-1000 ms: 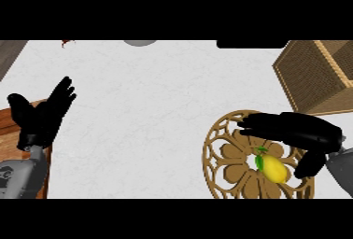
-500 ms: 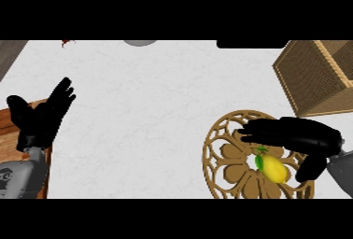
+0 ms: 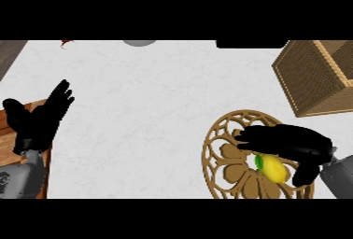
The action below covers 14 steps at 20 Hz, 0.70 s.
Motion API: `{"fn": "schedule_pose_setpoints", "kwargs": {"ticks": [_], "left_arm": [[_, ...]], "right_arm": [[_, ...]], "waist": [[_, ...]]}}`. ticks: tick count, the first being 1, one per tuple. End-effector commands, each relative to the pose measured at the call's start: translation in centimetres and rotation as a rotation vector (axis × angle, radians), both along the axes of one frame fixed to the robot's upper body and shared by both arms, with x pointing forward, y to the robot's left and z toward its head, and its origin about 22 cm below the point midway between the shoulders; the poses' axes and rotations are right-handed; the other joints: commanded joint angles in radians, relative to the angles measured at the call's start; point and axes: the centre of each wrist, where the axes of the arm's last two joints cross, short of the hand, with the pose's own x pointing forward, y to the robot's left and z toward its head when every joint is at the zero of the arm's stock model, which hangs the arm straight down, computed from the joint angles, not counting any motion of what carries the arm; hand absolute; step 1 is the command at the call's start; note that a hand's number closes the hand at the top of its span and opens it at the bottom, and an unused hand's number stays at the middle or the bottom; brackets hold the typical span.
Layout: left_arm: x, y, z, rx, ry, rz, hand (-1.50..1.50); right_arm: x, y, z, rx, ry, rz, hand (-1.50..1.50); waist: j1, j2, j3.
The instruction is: Pick the lemon from the placemat and place it in the basket
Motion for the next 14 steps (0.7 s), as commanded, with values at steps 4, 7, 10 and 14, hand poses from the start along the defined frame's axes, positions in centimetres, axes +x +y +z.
{"fn": "schedule_pose_setpoints", "kwargs": {"ticks": [4,7,10,14], "left_arm": [[0.1,0.4,-0.7,-0.012,-0.023,0.01,0.0],[0.9,0.4,-0.1,0.018,-0.013,0.015,0.0],[1.1,0.1,0.8,0.001,0.0,0.012,0.0],[2.1,1.2,1.8,0.009,-0.005,0.016,0.0]], "right_arm": [[0.0,1.4,-2.3,-0.06,-0.007,0.101,1.5],[0.1,1.0,-2.9,-0.087,-0.056,0.141,1.5],[-0.4,0.4,-3.4,-0.079,-0.057,0.133,1.5],[-1.2,1.0,-4.8,-0.081,-0.066,0.157,1.5]], "waist": [[0.002,0.001,0.0],[0.001,0.001,0.0],[-0.001,0.001,0.0],[-0.001,0.002,0.0]]}}
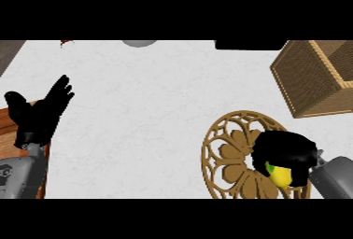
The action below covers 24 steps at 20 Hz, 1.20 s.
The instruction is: Pick the lemon from the placemat and place it in the basket
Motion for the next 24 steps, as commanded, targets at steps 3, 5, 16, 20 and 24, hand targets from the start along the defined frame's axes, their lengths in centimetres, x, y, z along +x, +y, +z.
{"fn": "schedule_pose_setpoints", "kwargs": {"ticks": [3,5,16,20,24], "left_arm": [[-1.3,0.4,-0.9,-0.009,0.003,-0.007,0.0],[-2.1,0.2,-1.3,-0.012,0.032,0.015,0.0],[-2.7,2.3,-1.2,0.005,0.023,0.099,0.0],[-3.3,3.3,-0.7,0.015,0.01,0.096,0.0],[-3.0,2.0,-0.6,0.003,0.011,0.084,0.0]], "right_arm": [[-1.0,0.9,-2.2,0.003,0.033,0.048,1.5],[-4.1,-1.5,-2.4,0.028,0.053,-0.156,1.5],[-15.0,0.6,-5.0,0.378,0.257,-0.558,1.5],[-17.8,2.3,-2.5,0.669,0.31,-0.54,1.5],[-20.0,0.6,4.2,0.777,0.16,-0.576,1.5]], "waist": [[0.003,0.01,0.018],[-0.022,0.002,0.018],[-0.102,-0.007,0.016],[-0.091,-0.01,0.015],[-0.077,-0.004,0.015]]}}
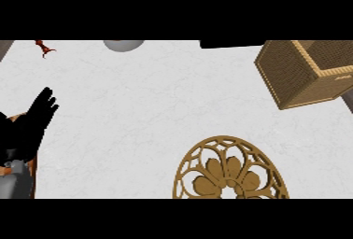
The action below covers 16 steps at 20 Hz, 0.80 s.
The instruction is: Pick the lemon from the placemat and place it in the basket
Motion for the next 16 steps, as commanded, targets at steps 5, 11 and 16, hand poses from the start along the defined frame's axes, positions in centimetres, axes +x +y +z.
{"fn": "schedule_pose_setpoints", "kwargs": {"ticks": [5,11,16], "left_arm": [[1.8,-0.1,1.2,0.002,-0.01,-0.032,0.0],[1.6,-1.5,1.8,-0.002,-0.024,-0.071,0.0],[2.4,-2.7,1.1,-0.001,-0.033,-0.06,0.0]], "right_arm": [[-5.1,-0.7,10.8,0.138,-0.101,-0.195,1.5],[-5.4,-1.3,14.6,0.123,-0.16,-0.32,1.5],[-4.5,-0.9,16.6,0.155,-0.192,-0.418,1.5]], "waist": [[0.033,0.018,0.006],[0.065,0.019,0.006],[0.078,0.024,0.004]]}}
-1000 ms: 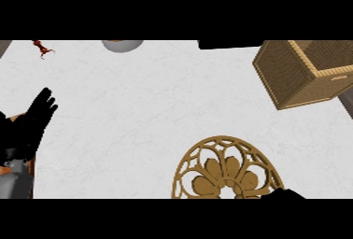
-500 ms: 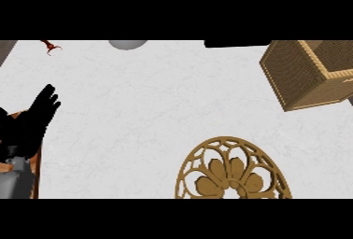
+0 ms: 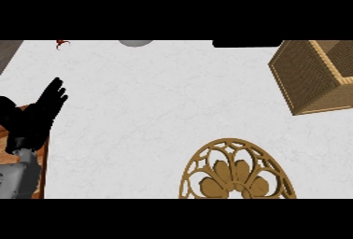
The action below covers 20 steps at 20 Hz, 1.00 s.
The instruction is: Pick the lemon from the placemat and place it in the basket
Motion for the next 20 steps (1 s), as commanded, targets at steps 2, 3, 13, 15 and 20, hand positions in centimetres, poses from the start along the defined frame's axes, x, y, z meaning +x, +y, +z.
{"fn": "schedule_pose_setpoints", "kwargs": {"ticks": [2,3,13,15,20], "left_arm": [[0.5,-0.2,-0.2,0.02,0.004,-0.025,0.0],[1.2,-1.5,0.1,0.005,-0.002,-0.051,0.0],[1.8,-1.7,-0.2,0.01,0.006,-0.051,0.0],[1.9,-1.7,-0.1,-0.002,-0.01,-0.06,0.0],[1.2,0.1,-1.8,-0.018,0.011,-0.042,0.0]], "right_arm": [[-0.2,1.6,5.9,-0.017,-0.13,-0.081,1.5],[0.4,1.5,6.3,-0.008,-0.131,-0.109,1.5],[8.4,-0.5,13.1,-0.109,-0.192,-0.397,1.5],[11.0,-1.2,14.2,-0.107,-0.174,-0.429,1.5],[16.2,-5.4,11.5,-0.123,-0.145,-0.426,1.5]], "waist": [[0.03,0.007,-0.001],[0.033,0.009,-0.002],[0.04,0.004,0.001],[0.044,0.004,0.001],[0.034,0.006,0.003]]}}
